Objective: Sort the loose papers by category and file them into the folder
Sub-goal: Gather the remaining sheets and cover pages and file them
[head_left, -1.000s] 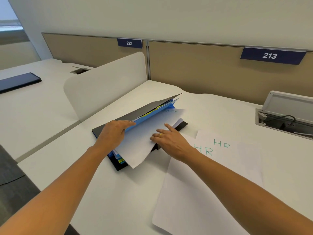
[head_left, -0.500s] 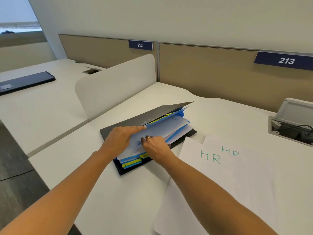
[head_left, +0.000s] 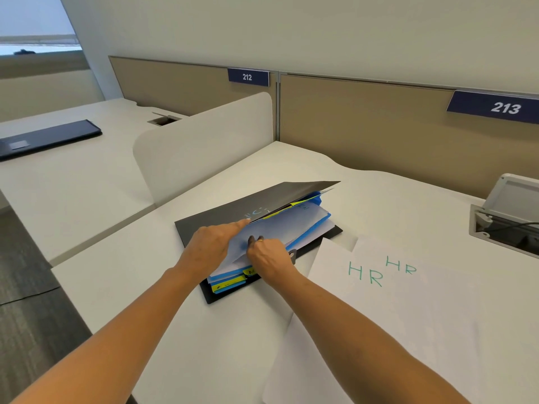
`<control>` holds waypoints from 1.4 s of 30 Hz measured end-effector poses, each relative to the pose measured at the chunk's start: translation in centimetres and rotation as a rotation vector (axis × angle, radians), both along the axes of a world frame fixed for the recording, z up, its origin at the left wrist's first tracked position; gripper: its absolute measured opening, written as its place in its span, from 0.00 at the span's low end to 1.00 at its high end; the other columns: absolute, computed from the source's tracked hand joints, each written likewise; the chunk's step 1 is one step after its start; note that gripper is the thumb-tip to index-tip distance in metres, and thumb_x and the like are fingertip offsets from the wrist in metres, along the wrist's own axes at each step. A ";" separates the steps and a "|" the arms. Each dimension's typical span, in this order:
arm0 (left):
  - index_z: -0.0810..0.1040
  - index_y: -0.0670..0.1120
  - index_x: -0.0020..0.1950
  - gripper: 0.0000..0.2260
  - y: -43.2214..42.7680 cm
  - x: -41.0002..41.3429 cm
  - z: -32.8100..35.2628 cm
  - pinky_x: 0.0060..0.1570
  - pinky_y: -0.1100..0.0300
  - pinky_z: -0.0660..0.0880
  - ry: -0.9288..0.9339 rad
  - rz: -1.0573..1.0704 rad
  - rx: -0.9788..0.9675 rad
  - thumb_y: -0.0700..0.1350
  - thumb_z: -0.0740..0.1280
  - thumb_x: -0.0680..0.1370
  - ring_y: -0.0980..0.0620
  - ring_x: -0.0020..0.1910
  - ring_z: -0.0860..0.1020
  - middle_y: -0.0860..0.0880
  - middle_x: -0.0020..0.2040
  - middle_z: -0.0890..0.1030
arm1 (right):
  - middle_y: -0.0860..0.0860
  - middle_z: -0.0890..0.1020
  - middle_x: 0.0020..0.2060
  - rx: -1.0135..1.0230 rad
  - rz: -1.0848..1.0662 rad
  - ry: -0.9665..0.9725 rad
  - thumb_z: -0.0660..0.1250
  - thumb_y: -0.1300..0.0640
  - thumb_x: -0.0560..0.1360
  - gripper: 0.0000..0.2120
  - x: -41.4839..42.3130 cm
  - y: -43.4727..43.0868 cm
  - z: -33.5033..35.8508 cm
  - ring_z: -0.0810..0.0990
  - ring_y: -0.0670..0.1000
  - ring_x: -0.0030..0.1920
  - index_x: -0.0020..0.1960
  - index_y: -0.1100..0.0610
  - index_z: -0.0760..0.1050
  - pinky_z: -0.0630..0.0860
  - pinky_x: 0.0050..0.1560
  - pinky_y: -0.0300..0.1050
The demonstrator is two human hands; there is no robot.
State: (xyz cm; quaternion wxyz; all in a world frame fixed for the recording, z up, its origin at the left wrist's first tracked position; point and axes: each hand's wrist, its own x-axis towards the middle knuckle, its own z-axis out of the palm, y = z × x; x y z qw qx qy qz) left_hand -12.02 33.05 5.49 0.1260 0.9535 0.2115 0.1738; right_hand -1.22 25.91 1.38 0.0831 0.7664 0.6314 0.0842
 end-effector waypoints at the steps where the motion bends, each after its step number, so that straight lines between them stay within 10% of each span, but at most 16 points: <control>1: 0.63 0.34 0.68 0.42 0.0 0.1 -0.1 0.55 0.56 0.74 -0.052 -0.004 0.012 0.66 0.46 0.69 0.39 0.54 0.80 0.37 0.57 0.79 | 0.59 0.76 0.56 -0.002 -0.008 0.003 0.54 0.64 0.80 0.16 0.1 0.2 0.1 0.78 0.57 0.54 0.67 0.67 0.65 0.71 0.42 0.45; 7: 0.82 0.38 0.53 0.14 0.8 -0.2 -1.6 0.26 0.56 0.79 -0.035 -0.015 0.217 0.37 0.68 0.68 0.45 0.30 0.82 0.43 0.39 0.85 | 0.60 0.77 0.56 0.028 0.030 0.033 0.52 0.64 0.81 0.14 0.6 -0.5 -0.8 0.77 0.59 0.55 0.65 0.66 0.67 0.73 0.51 0.49; 17: 0.76 0.48 0.63 0.34 0.1 -0.2 -4.8 0.28 0.55 0.80 -0.052 -0.013 0.238 0.25 0.70 0.61 0.45 0.36 0.84 0.45 0.53 0.83 | 0.59 0.77 0.54 0.151 -0.059 0.150 0.52 0.58 0.81 0.14 1.4 -2.2 -2.7 0.76 0.58 0.51 0.60 0.62 0.72 0.65 0.40 0.48; 25: 0.48 0.57 0.75 0.31 -3.3 2.5 -5.1 0.59 0.54 0.72 0.315 0.202 0.215 0.38 0.59 0.79 0.46 0.70 0.66 0.50 0.76 0.57 | 0.54 0.72 0.66 0.150 -0.176 0.143 0.53 0.54 0.80 0.18 3.5 -6.4 -2.5 0.63 0.54 0.70 0.66 0.58 0.69 0.54 0.71 0.58; 31: 0.51 0.57 0.75 0.28 -4.1 3.4 -6.5 0.68 0.50 0.63 0.431 0.228 0.183 0.36 0.54 0.80 0.44 0.75 0.55 0.50 0.77 0.54 | 0.53 0.83 0.53 0.385 -0.274 0.205 0.80 0.56 0.54 0.25 3.5 -9.5 -2.5 0.82 0.53 0.54 0.51 0.54 0.81 0.79 0.47 0.56; 35: 0.52 0.54 0.76 0.26 -4.3 3.5 -6.9 0.72 0.48 0.55 0.430 0.227 0.142 0.37 0.50 0.80 0.44 0.75 0.54 0.49 0.77 0.54 | 0.55 0.80 0.58 0.470 -0.339 0.288 0.76 0.59 0.61 0.25 3.5 -11.5 -3.2 0.80 0.55 0.58 0.57 0.56 0.78 0.79 0.50 0.60; 38: 0.56 0.52 0.75 0.23 -5.1 3.8 -6.3 0.72 0.47 0.52 0.317 0.253 0.036 0.38 0.51 0.80 0.46 0.75 0.54 0.49 0.76 0.56 | 0.52 0.63 0.73 0.457 -0.440 0.435 0.61 0.56 0.77 0.23 3.3 -13.6 -3.2 0.61 0.51 0.73 0.71 0.54 0.65 0.58 0.71 0.56; 42: 0.63 0.48 0.73 0.21 -8.3 4.5 -5.5 0.73 0.50 0.49 0.012 0.199 -0.170 0.37 0.53 0.80 0.48 0.75 0.56 0.47 0.75 0.60 | 0.48 0.54 0.76 0.382 -0.605 0.469 0.54 0.51 0.80 0.23 3.7 -16.7 -3.7 0.52 0.46 0.75 0.74 0.50 0.57 0.49 0.73 0.50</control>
